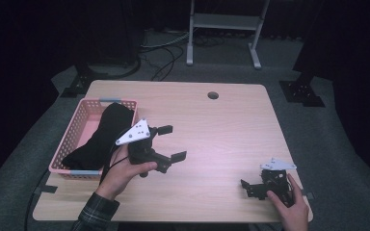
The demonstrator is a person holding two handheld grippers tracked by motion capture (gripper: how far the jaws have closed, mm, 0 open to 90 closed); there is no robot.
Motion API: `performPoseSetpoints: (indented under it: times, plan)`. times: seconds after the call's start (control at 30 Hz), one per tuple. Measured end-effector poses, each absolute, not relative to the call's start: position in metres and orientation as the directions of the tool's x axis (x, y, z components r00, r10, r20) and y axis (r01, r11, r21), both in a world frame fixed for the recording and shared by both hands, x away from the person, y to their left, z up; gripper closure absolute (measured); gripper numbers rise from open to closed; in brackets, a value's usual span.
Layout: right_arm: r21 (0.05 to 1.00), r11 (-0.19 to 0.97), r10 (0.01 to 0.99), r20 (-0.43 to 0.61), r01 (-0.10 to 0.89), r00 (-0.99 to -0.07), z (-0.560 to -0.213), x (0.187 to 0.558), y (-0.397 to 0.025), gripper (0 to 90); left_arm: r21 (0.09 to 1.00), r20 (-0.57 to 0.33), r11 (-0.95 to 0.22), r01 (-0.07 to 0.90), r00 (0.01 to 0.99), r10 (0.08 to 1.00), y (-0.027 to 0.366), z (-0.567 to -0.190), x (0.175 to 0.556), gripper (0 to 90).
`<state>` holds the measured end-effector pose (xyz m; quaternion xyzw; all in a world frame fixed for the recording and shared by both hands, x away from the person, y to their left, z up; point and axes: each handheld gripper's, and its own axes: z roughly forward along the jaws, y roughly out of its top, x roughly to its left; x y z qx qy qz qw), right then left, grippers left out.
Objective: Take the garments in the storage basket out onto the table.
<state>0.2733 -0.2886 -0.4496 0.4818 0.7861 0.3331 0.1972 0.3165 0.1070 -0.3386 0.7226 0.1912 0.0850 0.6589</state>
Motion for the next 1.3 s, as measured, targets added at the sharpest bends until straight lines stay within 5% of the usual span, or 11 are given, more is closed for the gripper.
performPoseSetpoints:
  times: [1.3]
  plan:
    - [0.714,0.313,0.889,0.011,0.626,-0.458,-0.45,0.273,-0.289,0.0,0.996,-0.066,-0.027,0.086,0.899,0.432,0.158,-0.283,0.312,0.0]
